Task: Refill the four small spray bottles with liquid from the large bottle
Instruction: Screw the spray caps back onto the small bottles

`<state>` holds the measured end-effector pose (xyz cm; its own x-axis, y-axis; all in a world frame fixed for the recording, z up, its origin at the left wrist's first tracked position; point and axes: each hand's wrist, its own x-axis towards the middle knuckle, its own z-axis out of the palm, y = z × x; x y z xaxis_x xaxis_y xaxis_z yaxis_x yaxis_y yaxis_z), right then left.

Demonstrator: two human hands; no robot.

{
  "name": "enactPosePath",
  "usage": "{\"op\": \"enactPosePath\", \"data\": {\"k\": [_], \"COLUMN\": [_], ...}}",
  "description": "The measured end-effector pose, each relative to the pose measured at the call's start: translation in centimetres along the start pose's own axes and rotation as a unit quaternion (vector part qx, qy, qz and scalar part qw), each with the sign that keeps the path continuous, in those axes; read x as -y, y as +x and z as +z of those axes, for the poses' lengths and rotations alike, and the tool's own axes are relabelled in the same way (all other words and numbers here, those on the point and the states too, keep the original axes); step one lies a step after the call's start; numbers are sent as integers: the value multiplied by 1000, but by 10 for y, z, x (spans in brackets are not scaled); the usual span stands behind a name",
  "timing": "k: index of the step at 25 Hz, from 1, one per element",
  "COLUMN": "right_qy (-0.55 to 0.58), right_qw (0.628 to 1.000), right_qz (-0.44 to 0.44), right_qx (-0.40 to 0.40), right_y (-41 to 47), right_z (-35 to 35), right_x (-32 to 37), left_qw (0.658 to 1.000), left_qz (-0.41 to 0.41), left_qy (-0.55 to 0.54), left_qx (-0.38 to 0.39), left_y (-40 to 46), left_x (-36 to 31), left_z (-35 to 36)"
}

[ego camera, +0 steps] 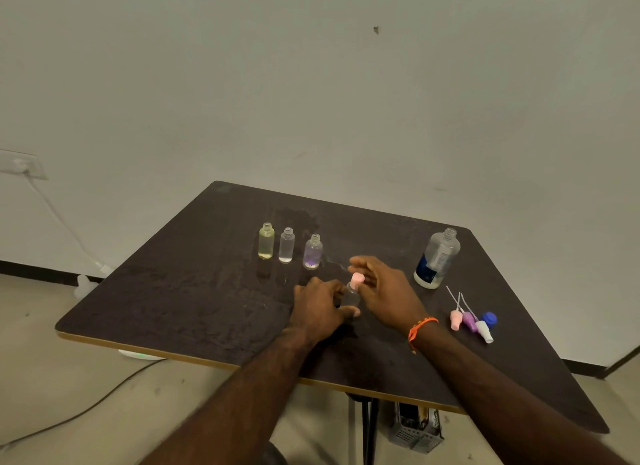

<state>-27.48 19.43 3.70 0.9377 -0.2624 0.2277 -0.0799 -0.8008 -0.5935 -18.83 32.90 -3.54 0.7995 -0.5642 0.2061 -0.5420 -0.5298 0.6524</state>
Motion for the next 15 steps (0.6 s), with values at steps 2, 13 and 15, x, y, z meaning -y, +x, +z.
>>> {"op": "enactPosePath", "data": {"k": [2, 13, 15], "right_qy": [-35, -11, -22], "right_qw": [998, 998, 997], "right_qz": [30, 29, 33], "right_qx": [-32, -59, -71], "right_y": [2, 6, 6], "right_z": [-4, 6, 10], "right_x": [1, -2, -2], "left_qw": [1000, 1000, 1000], "left_qz": [1, -3, -6], "left_qy": [6, 3, 6], "left_qx": [-2, 1, 7], "left_y": [0, 0, 0], "left_x": [-1, 2, 0], "left_z": [0, 2, 2]}}
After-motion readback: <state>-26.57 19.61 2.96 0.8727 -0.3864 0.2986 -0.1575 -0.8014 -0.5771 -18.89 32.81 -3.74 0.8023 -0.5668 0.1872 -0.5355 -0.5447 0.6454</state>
